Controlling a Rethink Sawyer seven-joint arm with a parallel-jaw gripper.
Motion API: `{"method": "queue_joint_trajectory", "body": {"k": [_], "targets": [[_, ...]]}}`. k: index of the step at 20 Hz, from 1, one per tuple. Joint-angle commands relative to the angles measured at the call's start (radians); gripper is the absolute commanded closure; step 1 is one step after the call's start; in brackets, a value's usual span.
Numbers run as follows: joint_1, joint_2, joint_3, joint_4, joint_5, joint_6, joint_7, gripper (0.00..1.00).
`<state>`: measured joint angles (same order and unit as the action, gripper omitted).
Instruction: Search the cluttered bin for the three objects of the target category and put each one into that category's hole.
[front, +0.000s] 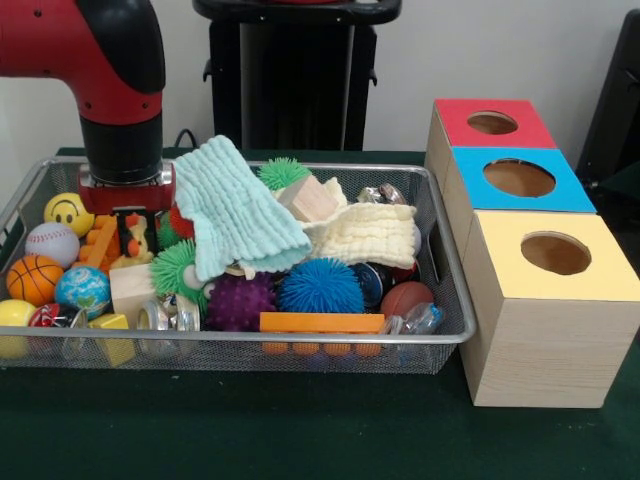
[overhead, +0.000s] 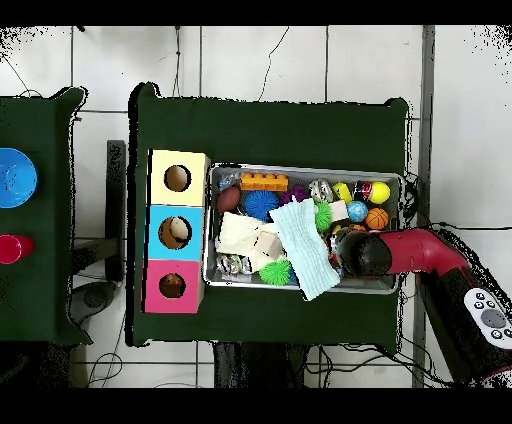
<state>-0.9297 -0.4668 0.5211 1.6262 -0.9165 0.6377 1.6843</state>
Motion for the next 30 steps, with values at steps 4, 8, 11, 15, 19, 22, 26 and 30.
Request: {"method": "queue_joint_trajectory", "body": {"k": [4, 8, 11, 15, 19, 22, 26, 30], "targets": [[0.031, -0.054, -0.074, 0.012, -0.005, 0.023, -0.012, 1.0], [0.038, -0.248, -0.043, 0.151, 0.109, 0.089, -0.01, 1.0], [0.074, -0.407, -0.056, 0.239, 0.182, 0.112, 0.036, 1.0], [0.188, -0.54, -0.159, 0.275, 0.248, 0.204, 0.144, 1.0], [0.224, -0.599, -0.202, 0.316, 0.343, 0.24, 0.16, 1.0], [0.248, -0.594, -0.228, 0.356, 0.411, 0.236, 0.191, 1.0], [0.28, -0.557, -0.261, 0.457, 0.513, 0.127, 0.274, 1.0], [0.328, -0.554, -0.303, 0.563, 0.632, 0.048, 0.349, 1.0]]}}
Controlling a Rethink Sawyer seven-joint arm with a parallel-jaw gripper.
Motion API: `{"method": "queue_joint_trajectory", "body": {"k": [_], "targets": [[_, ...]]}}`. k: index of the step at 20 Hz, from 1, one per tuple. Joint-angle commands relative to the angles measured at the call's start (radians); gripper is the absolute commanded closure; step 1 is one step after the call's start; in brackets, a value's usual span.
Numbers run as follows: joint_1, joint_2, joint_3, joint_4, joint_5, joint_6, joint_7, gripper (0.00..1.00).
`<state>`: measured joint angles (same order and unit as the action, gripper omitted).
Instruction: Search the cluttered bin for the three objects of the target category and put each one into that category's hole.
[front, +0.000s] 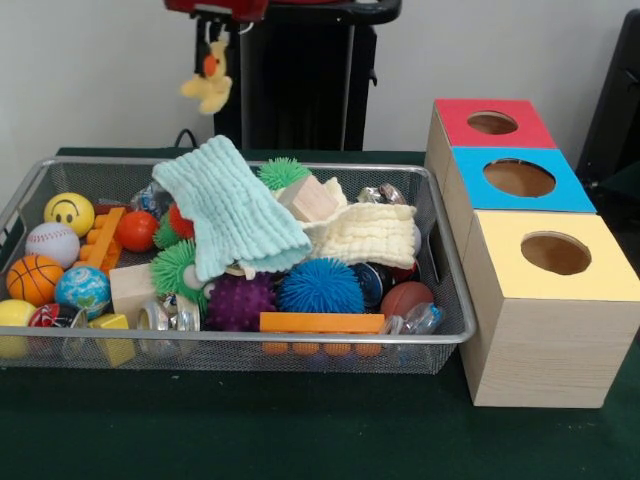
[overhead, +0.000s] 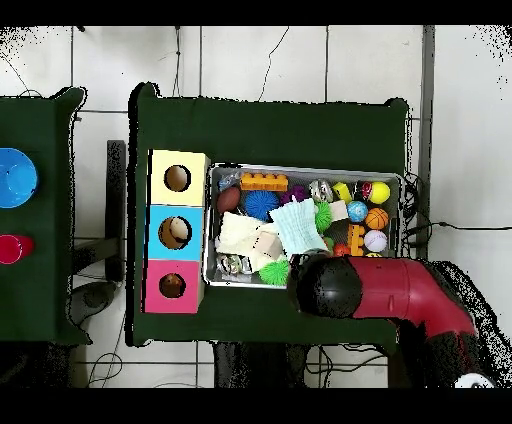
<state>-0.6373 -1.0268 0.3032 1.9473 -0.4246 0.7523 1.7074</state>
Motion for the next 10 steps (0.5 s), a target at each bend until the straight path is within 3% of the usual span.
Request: {"method": "queue_joint_trajectory", "body": {"k": [1, 6, 10], "targets": [[0.051, 0.0, -0.098, 0.265, 0.162, -0.084, 0.341, 1.0], [0.117, -0.017, -0.161, 0.363, 0.255, -0.137, 0.391, 1.0], [0.143, 0.014, -0.183, 0.449, 0.325, -0.244, 0.41, 1.0]]}}
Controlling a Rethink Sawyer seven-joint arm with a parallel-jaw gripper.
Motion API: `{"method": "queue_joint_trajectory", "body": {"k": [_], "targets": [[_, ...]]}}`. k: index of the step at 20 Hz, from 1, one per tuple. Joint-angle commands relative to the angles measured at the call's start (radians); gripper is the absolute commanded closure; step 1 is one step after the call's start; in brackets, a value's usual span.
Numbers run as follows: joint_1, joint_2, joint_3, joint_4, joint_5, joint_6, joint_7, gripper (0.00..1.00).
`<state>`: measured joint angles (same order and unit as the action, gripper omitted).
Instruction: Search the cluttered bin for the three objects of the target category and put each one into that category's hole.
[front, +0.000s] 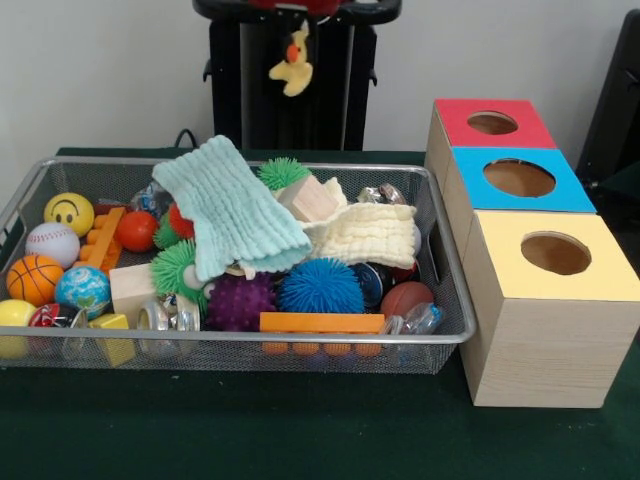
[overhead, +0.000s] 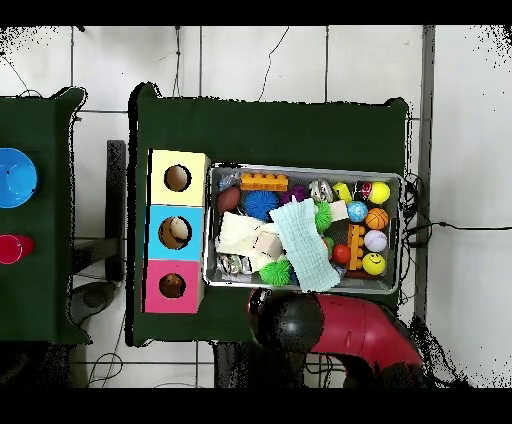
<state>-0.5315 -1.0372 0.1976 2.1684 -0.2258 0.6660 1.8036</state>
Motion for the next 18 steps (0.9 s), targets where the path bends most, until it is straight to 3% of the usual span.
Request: {"method": "queue_joint_trajectory", "body": {"k": [1, 8, 18], "targets": [[0.042, 0.03, -0.078, 0.252, 0.145, -0.185, 0.319, 1.0], [0.075, 0.038, -0.073, 0.385, 0.25, -0.309, 0.332, 1.0], [0.142, 0.029, 0.047, 0.566, 0.435, -0.504, 0.412, 1.0]]}}
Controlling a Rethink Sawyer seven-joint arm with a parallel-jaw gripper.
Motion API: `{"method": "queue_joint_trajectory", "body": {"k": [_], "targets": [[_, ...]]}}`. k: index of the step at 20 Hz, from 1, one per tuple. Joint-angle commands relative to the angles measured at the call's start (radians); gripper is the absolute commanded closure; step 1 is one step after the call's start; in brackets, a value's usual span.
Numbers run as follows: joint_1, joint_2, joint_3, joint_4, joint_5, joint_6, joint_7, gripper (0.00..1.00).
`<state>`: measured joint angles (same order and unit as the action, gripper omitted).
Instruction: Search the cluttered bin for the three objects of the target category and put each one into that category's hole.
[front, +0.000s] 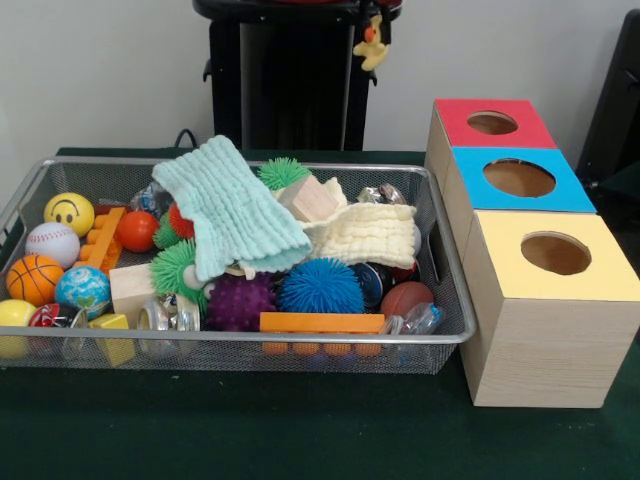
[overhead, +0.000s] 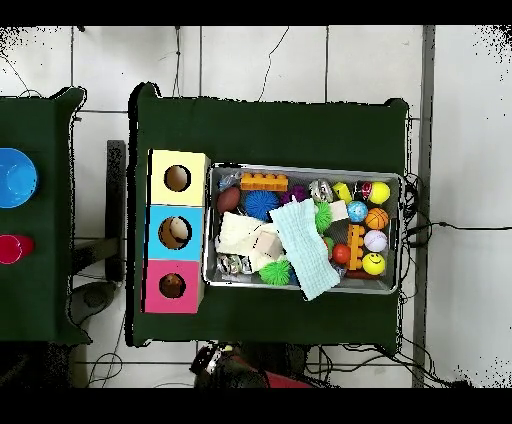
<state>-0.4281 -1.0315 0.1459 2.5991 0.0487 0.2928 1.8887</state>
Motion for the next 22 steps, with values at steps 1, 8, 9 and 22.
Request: {"method": "queue_joint_trajectory", "body": {"k": [1, 8, 9, 22], "targets": [[0.045, 0.021, 0.13, 0.155, 0.192, -0.147, 0.344, 1.0], [0.117, 0.055, 0.276, 0.19, 0.299, -0.26, 0.503, 1.0], [0.128, 0.064, 0.292, 0.188, 0.304, -0.275, 0.529, 1.0], [0.261, 0.276, 0.243, 0.052, 0.259, -0.478, 0.654, 1.0]]}}
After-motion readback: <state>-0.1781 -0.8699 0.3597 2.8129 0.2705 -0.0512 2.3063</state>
